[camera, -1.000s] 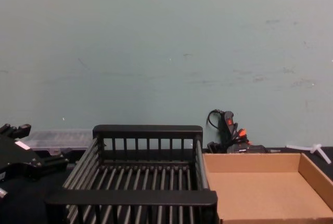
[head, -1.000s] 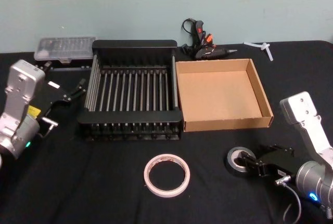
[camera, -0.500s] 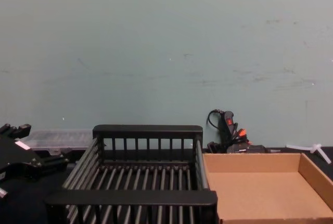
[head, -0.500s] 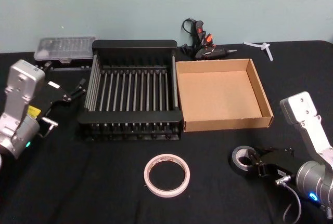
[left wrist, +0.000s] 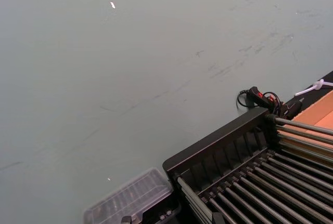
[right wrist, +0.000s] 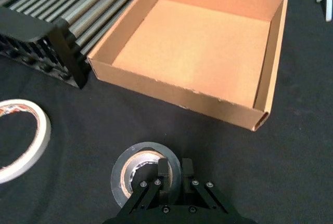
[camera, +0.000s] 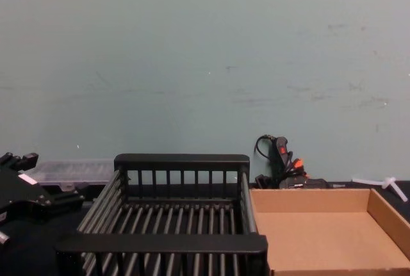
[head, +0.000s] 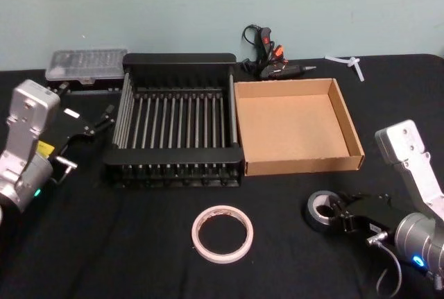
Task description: Pick up the white tape and place it into the black box , Pick up the silver tape and place it into the brown box.
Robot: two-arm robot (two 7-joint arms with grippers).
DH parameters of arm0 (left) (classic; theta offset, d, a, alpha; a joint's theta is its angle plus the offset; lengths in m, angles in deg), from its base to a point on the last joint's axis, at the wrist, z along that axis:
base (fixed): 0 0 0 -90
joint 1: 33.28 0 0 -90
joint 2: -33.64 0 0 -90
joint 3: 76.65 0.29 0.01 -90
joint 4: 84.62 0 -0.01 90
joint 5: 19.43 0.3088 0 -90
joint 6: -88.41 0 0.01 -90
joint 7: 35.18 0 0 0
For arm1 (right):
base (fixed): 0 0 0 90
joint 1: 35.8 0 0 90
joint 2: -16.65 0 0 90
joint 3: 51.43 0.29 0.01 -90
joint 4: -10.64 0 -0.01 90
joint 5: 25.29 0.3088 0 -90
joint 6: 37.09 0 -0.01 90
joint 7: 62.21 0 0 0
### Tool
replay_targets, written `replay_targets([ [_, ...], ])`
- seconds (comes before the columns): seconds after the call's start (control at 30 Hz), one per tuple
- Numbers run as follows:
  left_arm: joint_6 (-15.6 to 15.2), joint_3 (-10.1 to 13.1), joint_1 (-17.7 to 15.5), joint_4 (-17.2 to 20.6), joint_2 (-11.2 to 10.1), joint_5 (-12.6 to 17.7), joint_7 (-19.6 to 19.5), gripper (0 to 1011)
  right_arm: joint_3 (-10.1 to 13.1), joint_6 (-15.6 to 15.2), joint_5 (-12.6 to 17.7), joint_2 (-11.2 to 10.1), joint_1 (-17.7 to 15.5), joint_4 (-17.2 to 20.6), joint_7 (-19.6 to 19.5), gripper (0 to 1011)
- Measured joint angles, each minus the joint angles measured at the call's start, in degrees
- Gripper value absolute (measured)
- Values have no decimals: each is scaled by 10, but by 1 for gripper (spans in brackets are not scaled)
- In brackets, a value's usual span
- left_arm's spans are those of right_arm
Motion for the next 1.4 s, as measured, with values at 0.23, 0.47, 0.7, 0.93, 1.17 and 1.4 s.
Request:
replay_targets([
  [0.23,0,0,0,0,0,0,0,1001,10,8,-7,3,-5,18,12,156],
  [0.47,0,0,0,0,0,0,0,1001,20,16,-18,2,-4,41,22,156],
  [0.7,0,0,0,0,0,0,0,1001,25,25,-37,3,16,48,30,156],
  [0.93,0,0,0,0,0,0,0,1001,20,38,-56,6,48,34,39,156],
  [1.17,0,0,0,0,0,0,0,1001,11,57,-77,16,91,3,46,156],
  [1.4,0,0,0,0,0,0,0,1001,0,78,-97,33,147,-51,56,156],
])
